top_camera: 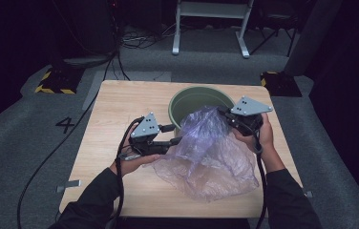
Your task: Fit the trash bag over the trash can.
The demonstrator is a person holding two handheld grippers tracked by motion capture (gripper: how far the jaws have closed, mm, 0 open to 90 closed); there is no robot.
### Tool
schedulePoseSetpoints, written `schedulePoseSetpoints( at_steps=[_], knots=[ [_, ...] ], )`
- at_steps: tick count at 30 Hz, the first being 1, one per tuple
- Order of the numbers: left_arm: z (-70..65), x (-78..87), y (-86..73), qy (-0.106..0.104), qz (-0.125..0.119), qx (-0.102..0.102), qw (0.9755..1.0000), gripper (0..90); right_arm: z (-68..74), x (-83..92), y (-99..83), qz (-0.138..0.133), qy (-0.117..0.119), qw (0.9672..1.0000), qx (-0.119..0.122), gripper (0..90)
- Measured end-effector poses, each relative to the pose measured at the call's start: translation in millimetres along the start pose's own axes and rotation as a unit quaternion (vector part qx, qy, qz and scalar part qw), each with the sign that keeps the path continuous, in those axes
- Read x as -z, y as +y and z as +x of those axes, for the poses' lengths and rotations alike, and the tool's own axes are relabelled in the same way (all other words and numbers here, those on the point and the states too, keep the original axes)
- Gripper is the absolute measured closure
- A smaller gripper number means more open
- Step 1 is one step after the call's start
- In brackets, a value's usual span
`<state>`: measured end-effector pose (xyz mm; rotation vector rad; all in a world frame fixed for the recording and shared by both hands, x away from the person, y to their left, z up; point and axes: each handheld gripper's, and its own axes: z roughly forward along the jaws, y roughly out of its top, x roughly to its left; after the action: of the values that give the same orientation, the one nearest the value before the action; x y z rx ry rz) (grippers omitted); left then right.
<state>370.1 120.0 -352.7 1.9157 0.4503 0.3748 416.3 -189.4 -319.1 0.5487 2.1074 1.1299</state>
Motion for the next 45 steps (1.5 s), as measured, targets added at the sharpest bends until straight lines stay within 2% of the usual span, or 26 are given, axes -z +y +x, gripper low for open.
schedulePoseSetpoints(
  at_steps=[3, 6, 8, 10, 12, 14, 15, 18, 21, 25, 29, 34, 37, 39, 41, 44, 45],
  knots=[
    [0.7, -0.5, 3.0, -0.002, -0.003, 0.003, 1.0, 46.5, -6.5, -6.7, -0.9, 0.008, -0.001, 0.9999, -0.013, 90.0],
    [0.9, -1.8, 5.8, -0.003, 0.0, -0.008, 1.0, 52.5, -13.4, -13.1, -5.2, 0.018, -0.003, 0.9994, -0.03, 90.0],
    [1.7, -0.8, 7.9, 0.011, -0.001, -0.014, 0.9998, 53.2, -16.9, -14.9, -7.7, 0.022, -0.006, 0.999, -0.038, 90.0],
    [5.7, 3.9, 9.6, 0.014, -0.016, -0.004, 0.9998, 47.2, -20.8, -15.9, -10.0, 0.023, -0.007, 0.9986, -0.047, 90.0],
    [11.7, 10.6, 9.5, 0.0, -0.039, 0.018, 0.9991, 41.5, -24.0, -16.9, -11.8, 0.025, -0.009, 0.9983, -0.053, 90.0],
    [14.7, 15.0, 7.5, -0.013, -0.044, 0.027, 0.9986, 37.6, -25.8, -18.1, -13.1, 0.029, -0.012, 0.998, -0.055, 90.0],
    [14.7, 16.4, 5.9, -0.02, -0.041, 0.024, 0.9987, 34.6, -26.5, -18.7, -13.6, 0.031, -0.012, 0.9979, -0.056, 90.0],
    [10.9, 22.3, 0.4, -0.017, -0.036, 0.011, 0.9992, 29.9, -28.4, -20.3, -14.8, 0.038, -0.017, 0.9975, -0.056, 90.0],
    [7.7, 31.7, -3.3, -0.032, -0.044, 0.006, 0.9985, 25.5, -31.8, -23.1, -16.5, 0.046, -0.021, 0.9968, -0.062, 90.0],
    [2.6, 46.3, -3.5, -0.044, -0.047, -0.013, 0.9978, 21.0, -35.8, -26.0, -16.8, 0.05, -0.027, 0.9959, -0.071, 90.0],
    [-3.8, 58.0, -0.3, -0.057, -0.046, -0.032, 0.9968, 19.9, -38.4, -29.3, -16.2, 0.056, -0.034, 0.9952, -0.072, 90.0],
    [-10.0, 65.3, 1.5, -0.073, -0.053, -0.039, 0.9951, 19.0, -40.5, -31.0, -16.6, 0.063, -0.04, 0.9944, -0.074, 90.0],
    [-17.7, 65.0, 2.6, -0.085, -0.052, -0.042, 0.9941, 18.3, -41.7, -31.2, -17.0, 0.066, -0.045, 0.994, -0.075, 90.0],
    [-23.2, 63.0, 4.0, -0.087, -0.045, -0.058, 0.9935, 17.7, -42.3, -31.5, -17.2, 0.067, -0.046, 0.9938, -0.076, 90.0],
    [-28.6, 58.3, 3.8, -0.1, -0.043, -0.058, 0.9923, 17.2, -42.3, -31.7, -17.1, 0.067, -0.047, 0.9937, -0.077, 90.0],
    [-35.9, 47.2, 1.9, -0.104, -0.032, -0.068, 0.9917, 17.1, -41.9, -32.1, -16.7, 0.069, -0.048, 0.9935, -0.076, 90.0],
    [-37.7, 42.1, 1.4, -0.096, -0.025, -0.072, 0.9925, 17.2, -42.0, -32.2, -16.6, 0.07, -0.048, 0.9934, -0.077, 90.0]
  ],
)
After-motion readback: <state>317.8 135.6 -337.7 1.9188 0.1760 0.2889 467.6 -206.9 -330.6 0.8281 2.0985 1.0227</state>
